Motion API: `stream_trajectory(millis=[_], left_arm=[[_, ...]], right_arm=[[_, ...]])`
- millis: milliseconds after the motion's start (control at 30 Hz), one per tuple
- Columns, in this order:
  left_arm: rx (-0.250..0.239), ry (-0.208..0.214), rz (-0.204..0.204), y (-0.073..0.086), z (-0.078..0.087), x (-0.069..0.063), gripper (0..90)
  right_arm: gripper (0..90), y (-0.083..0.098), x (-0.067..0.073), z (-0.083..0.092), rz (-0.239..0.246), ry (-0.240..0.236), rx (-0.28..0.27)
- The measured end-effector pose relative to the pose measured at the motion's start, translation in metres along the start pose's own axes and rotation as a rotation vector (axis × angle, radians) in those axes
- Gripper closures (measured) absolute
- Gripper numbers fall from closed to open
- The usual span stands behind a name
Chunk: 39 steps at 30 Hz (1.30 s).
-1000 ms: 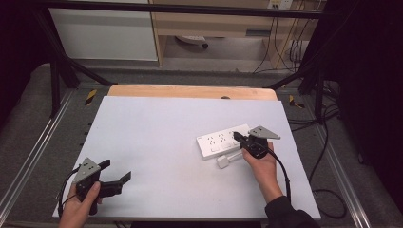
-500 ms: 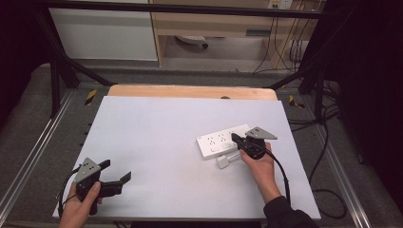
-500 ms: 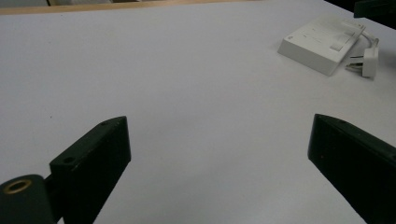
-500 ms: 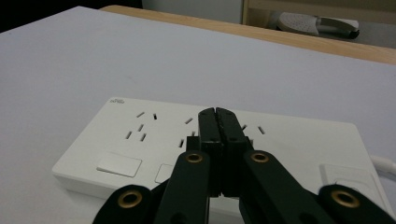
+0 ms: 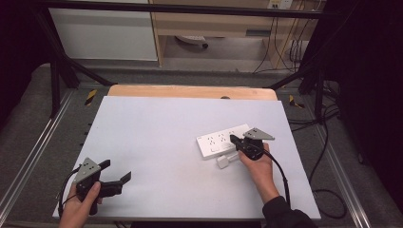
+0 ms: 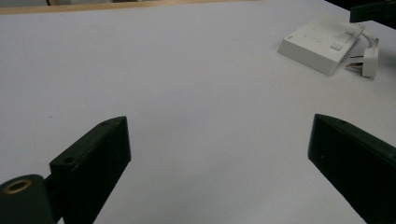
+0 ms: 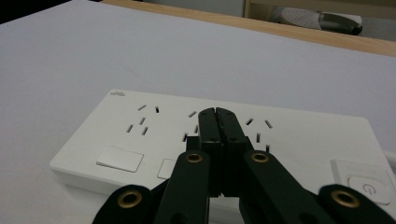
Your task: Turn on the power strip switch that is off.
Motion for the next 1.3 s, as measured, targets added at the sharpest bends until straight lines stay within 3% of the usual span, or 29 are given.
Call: stream_trajectory(millis=[1300], left_arm=[[0.01,0.001,-0.017,0.0008,-0.0008,-0.0012,5.7]], right_arm=[[90.0,0.0092,0.0018,-0.0067,-0.016,-0.016,0.023]])
Point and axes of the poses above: each handheld gripper's, and its own axes: z roughly backward along the jaws, y roughly out of its underside, x roughly to its left, the point moved 7 cm from there along -z, roughly forward along the jaws, and after that the axes turned 2 degrees about y, right-handed, at the moved point
